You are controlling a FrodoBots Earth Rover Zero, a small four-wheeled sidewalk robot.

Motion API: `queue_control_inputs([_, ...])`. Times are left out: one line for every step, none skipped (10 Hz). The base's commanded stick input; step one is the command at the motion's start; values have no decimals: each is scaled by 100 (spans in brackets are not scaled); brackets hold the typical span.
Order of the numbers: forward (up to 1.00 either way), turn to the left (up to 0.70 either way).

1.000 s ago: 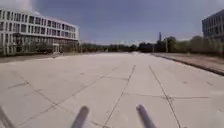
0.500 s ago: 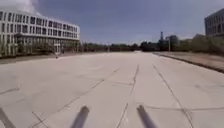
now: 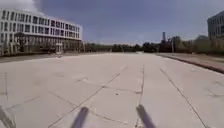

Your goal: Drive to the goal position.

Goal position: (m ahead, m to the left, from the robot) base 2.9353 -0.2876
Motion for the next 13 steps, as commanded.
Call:
queue_control_inputs([70, 0])
queue_control_inputs([70, 0])
queue_control_inputs([70, 0])
queue_control_inputs([70, 0])
queue_control_inputs([70, 0])
queue_control_inputs([70, 0])
queue_control_inputs([70, -11])
queue_control_inputs([70, -35])
queue_control_inputs([70, -35])
queue_control_inputs([70, -35])
queue_control_inputs([70, -35])
queue_control_inputs([70, -35])
queue_control_inputs([70, -35])
